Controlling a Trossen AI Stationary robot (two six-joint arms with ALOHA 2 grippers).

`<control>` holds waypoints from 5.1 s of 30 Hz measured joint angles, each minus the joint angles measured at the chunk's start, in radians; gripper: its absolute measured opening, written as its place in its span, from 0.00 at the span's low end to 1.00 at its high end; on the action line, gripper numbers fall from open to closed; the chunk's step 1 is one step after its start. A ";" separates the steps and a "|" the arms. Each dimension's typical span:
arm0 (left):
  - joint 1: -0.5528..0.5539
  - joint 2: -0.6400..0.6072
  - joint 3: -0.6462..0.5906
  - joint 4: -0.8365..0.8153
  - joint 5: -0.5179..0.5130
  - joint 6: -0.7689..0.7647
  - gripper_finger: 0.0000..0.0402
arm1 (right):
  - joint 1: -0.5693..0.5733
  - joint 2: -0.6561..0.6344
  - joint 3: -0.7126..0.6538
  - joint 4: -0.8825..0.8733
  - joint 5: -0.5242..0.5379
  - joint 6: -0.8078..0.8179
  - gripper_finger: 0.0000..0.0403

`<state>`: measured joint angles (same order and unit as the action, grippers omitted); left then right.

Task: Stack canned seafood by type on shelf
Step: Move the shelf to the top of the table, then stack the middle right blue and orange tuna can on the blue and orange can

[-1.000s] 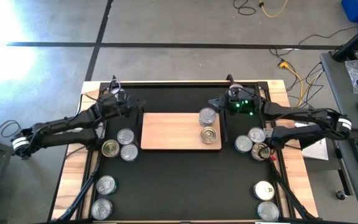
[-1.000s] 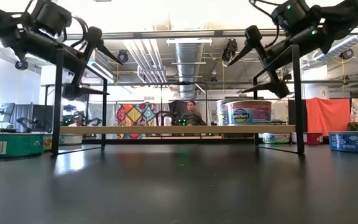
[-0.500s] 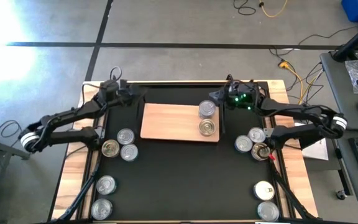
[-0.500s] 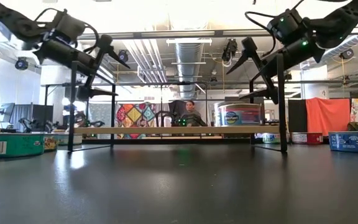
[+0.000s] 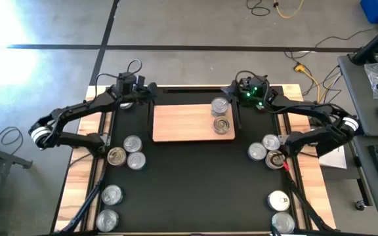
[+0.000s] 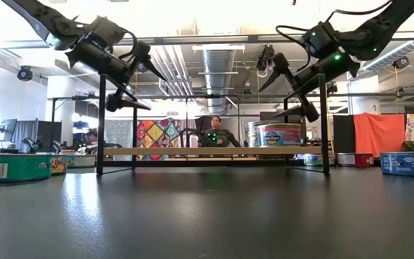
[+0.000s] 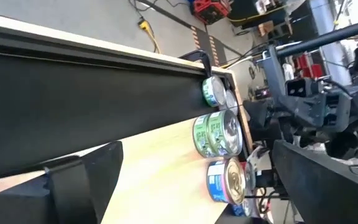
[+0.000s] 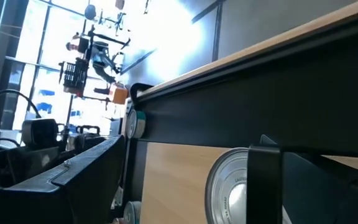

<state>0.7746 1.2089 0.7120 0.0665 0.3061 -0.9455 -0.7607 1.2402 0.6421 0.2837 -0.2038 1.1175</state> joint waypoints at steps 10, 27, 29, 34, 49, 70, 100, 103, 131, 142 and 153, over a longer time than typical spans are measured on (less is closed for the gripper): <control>0.006 -0.075 -0.026 -0.092 -0.029 0.045 0.99 | -0.017 0.038 0.060 -0.025 -0.005 -0.061 0.91; 0.005 -0.314 -0.028 -0.317 -0.149 0.074 0.99 | 0.091 -0.087 0.060 -0.268 0.079 -0.120 0.91; 0.005 -0.347 -0.028 -0.337 -0.162 0.074 0.99 | 0.091 -0.115 0.060 -0.325 0.080 -0.141 0.91; 0.003 -0.420 -0.028 -0.401 -0.169 0.074 0.99 | 0.094 -0.204 0.060 -0.451 0.092 -0.173 0.91; -0.137 -0.636 -0.028 -0.405 -0.173 0.152 0.99 | 0.219 -0.467 0.060 -0.785 0.103 -0.143 0.91; -0.201 -0.687 -0.028 -0.405 -0.184 0.153 0.99 | 0.549 -0.419 0.060 -0.730 0.125 0.073 0.91; -0.370 -0.739 -0.028 -0.302 -0.203 0.262 0.99 | 0.903 -0.586 0.060 -1.146 0.134 0.168 0.91; -0.370 -0.726 -0.028 -0.303 -0.203 0.262 0.99 | 0.983 -0.546 0.060 -1.196 0.135 0.232 0.91; -0.432 -0.553 -0.028 -0.258 -0.190 0.258 0.99 | 1.155 0.132 0.202 -1.324 0.047 0.267 0.91; -0.541 -0.477 -0.028 -0.252 -0.193 0.335 0.99 | 1.159 0.130 0.445 -1.327 0.149 0.151 0.91; -0.927 -0.265 -0.028 -0.256 -0.336 0.288 0.99 | 1.260 0.133 0.313 -1.585 0.128 -0.093 0.91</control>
<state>-0.1523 0.9441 0.6838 -0.1891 -0.0298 -0.6574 0.4997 1.3732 0.9549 -1.3014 -0.0757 1.0240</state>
